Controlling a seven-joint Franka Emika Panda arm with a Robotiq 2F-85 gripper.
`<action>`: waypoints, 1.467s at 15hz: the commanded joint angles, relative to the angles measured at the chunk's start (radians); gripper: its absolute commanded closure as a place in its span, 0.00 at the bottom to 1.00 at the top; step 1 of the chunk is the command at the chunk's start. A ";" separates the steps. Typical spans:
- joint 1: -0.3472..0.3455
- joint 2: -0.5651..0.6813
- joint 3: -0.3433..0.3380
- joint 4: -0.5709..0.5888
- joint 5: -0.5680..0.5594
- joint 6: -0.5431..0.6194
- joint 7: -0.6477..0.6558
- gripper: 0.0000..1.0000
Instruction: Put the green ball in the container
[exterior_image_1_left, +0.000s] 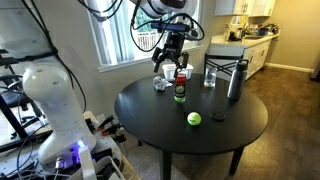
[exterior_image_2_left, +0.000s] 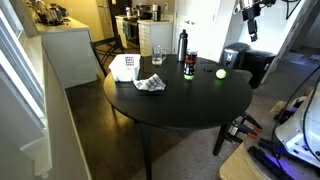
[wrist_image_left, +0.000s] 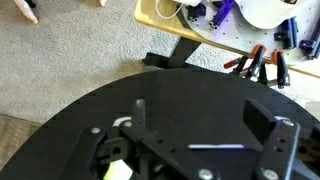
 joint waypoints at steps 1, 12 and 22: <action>-0.011 -0.039 0.012 -0.091 -0.002 0.118 -0.026 0.00; -0.133 0.221 -0.069 -0.180 0.103 0.747 -0.274 0.00; -0.230 0.493 0.069 -0.047 0.308 0.933 -0.493 0.00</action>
